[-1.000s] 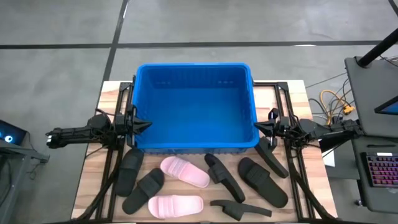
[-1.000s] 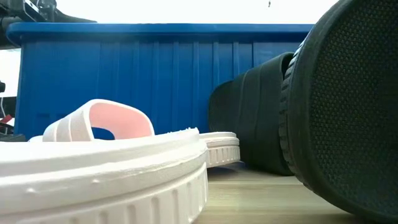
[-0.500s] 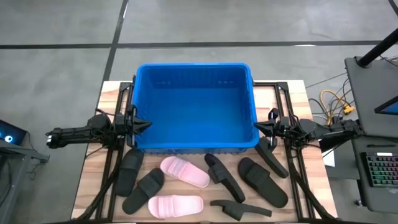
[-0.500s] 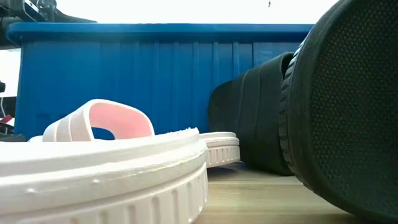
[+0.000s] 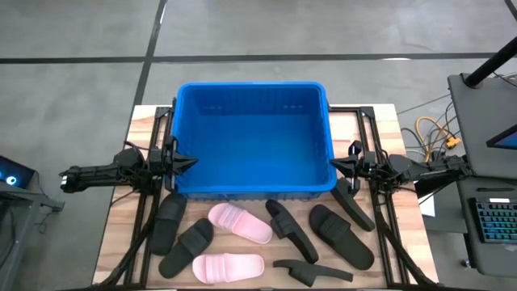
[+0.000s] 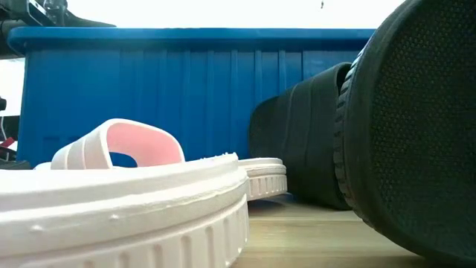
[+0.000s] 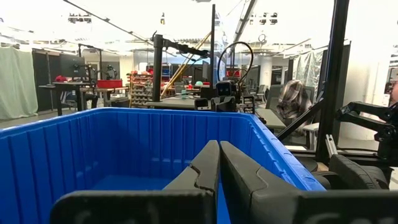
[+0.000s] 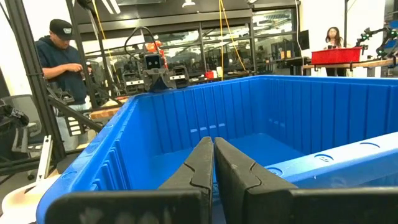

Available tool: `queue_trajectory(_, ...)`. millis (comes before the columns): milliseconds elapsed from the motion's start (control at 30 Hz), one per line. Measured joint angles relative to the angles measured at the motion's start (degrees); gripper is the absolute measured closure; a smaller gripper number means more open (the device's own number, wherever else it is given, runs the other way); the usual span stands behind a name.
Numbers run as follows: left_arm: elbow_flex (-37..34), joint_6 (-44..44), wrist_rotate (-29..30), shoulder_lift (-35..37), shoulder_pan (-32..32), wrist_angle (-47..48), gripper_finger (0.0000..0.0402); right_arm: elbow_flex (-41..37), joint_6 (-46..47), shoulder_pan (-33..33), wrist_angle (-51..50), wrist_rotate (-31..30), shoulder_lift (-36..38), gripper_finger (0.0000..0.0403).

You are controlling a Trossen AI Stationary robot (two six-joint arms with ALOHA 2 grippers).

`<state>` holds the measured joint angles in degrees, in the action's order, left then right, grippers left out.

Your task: Pick and place slides into bin

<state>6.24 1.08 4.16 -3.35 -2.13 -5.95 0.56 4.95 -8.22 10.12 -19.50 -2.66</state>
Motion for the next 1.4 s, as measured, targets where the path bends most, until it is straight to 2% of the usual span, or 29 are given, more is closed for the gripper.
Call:
queue_trajectory(1033,0.0,0.0,0.23,0.02,-0.01,-0.01,0.0402,-0.11,0.0,0.01,1.48,-0.01,-0.02,0.0394)
queue_trajectory(1400,0.0,0.0,0.22,0.01,0.0,-0.01,0.0402,-0.11,10.57,0.02,7.66,-0.01,-0.04,0.0394)
